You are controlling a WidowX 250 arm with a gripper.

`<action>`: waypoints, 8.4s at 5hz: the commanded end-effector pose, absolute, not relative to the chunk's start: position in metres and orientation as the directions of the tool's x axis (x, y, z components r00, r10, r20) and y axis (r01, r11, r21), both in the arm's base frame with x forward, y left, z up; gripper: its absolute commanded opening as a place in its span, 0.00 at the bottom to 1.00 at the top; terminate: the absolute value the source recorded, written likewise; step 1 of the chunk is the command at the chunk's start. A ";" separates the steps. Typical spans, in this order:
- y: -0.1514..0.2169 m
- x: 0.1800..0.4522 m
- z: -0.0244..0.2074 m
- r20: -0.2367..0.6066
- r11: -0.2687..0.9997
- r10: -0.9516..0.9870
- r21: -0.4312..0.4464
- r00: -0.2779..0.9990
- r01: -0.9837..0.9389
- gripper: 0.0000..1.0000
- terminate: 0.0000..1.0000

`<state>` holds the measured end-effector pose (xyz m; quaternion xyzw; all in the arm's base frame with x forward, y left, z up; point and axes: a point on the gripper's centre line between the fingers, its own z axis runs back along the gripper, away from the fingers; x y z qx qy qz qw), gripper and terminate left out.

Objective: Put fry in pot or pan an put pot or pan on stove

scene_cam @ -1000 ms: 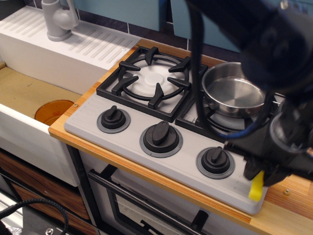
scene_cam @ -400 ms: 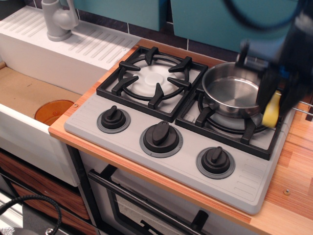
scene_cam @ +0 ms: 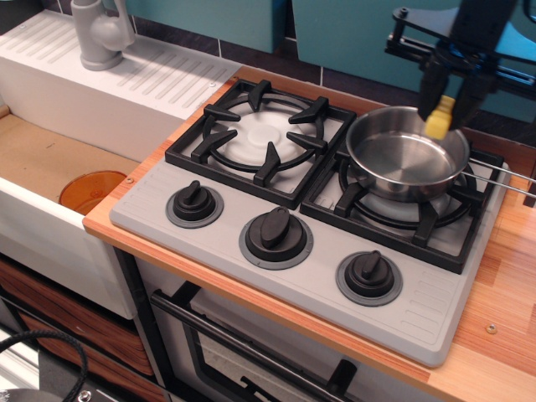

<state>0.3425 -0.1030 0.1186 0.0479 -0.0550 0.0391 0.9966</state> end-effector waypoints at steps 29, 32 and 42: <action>-0.042 0.369 0.067 0.298 0.990 -0.097 0.125 0.950 0.063 0.00 0.00; 0.000 0.369 0.139 0.186 0.976 -0.150 0.186 0.971 0.115 0.00 0.00; 0.094 0.386 0.090 0.223 0.979 -0.195 0.095 0.955 0.178 1.00 0.00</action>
